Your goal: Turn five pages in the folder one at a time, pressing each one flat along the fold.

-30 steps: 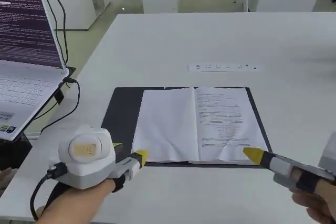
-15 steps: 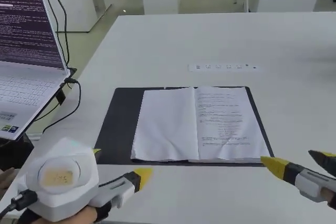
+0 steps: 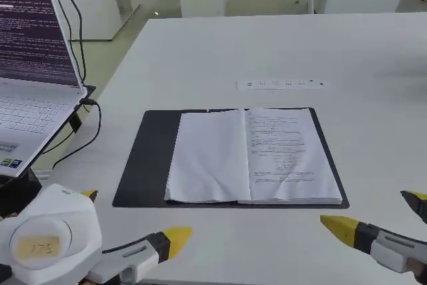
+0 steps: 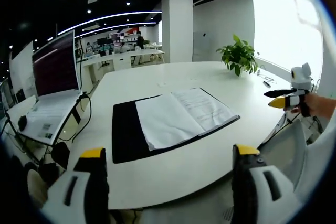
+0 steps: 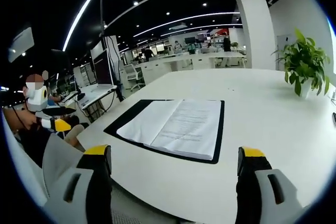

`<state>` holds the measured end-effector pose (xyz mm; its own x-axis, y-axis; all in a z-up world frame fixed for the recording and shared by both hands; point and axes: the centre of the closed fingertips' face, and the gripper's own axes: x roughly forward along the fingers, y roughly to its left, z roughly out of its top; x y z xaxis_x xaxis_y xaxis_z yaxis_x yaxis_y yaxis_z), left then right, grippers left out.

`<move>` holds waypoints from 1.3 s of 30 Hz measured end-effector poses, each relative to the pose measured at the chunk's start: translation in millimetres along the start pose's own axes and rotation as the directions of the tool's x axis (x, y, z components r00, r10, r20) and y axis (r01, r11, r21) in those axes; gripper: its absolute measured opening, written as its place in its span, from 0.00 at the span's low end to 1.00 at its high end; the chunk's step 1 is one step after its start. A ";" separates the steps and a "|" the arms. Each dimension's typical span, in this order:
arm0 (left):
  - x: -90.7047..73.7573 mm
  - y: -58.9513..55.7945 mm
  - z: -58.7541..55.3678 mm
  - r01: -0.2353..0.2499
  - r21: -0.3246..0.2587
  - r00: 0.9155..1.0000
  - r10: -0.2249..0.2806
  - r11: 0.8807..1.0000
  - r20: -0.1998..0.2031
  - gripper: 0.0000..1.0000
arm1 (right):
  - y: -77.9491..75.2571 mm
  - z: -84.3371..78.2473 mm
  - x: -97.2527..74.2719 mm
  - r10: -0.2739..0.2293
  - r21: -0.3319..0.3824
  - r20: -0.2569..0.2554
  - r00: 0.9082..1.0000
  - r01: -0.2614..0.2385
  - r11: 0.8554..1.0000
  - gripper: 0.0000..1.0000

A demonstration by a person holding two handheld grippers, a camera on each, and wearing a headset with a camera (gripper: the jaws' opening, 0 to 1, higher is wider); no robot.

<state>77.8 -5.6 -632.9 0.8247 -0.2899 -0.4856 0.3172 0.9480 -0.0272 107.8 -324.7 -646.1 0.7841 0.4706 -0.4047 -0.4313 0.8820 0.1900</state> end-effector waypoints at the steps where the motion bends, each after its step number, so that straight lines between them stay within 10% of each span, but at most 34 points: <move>1: -0.7 0.8 0.2 -0.002 -0.002 1.000 0.002 1.000 0.003 0.99 | -0.1 0.0 -0.4 -0.002 0.002 0.001 1.000 0.002 1.000 1.00; 12: -1.0 -0.7 10.1 0.006 0.013 1.000 -0.006 1.000 0.013 0.99 | 7.1 -2.0 -1.2 -0.001 0.017 0.007 1.000 0.001 1.000 1.00; 26: 38.3 -5.4 9.0 0.046 0.045 0.999 -0.046 0.998 -0.009 0.95 | 19.6 -6.0 12.5 0.016 0.023 0.002 1.000 -0.016 1.000 0.99; 39: 94.6 -42.5 16.8 0.155 0.099 0.988 -0.152 0.983 -0.030 0.90 | 22.6 -0.9 18.5 -0.001 0.052 0.027 1.000 0.000 0.999 0.98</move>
<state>150.2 -75.5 -663.0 0.7523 -0.4268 -0.5019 0.4854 0.8741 -0.0158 112.2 -296.1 -650.1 0.7963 0.4699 -0.3810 -0.4077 0.8821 0.2360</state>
